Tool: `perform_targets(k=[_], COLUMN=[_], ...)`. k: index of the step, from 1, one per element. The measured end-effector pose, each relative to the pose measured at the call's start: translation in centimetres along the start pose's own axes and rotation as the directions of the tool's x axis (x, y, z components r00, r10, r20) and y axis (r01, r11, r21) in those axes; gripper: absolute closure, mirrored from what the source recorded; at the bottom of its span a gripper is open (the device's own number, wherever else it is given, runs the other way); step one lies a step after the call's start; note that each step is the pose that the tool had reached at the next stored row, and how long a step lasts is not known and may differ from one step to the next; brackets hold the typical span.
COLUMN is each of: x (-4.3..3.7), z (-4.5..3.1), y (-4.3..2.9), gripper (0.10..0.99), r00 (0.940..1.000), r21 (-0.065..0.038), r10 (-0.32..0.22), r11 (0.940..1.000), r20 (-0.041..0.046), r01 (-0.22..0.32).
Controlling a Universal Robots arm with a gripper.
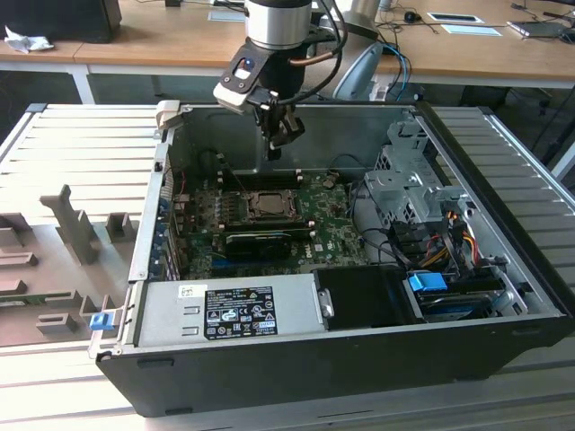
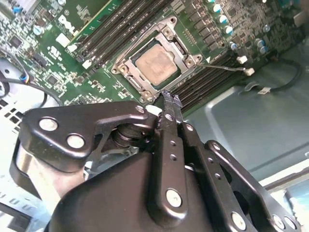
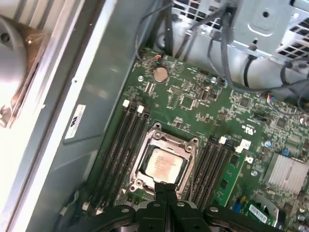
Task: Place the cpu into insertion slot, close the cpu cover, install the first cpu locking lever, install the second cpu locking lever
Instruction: 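Install the first cpu locking lever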
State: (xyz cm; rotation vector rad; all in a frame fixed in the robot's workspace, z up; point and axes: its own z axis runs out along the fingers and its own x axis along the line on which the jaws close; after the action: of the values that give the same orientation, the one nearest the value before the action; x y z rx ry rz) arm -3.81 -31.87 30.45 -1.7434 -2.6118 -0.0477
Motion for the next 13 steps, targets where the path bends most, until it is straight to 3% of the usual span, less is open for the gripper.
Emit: perform_targets(k=[13], x=[0.0], z=[0.0], y=[0.0], gripper=[0.98], r00=[0.9936], r21=[0.002], r10=[-0.113], r11=[0.9936], r20=[-0.0029], r01=[0.113])
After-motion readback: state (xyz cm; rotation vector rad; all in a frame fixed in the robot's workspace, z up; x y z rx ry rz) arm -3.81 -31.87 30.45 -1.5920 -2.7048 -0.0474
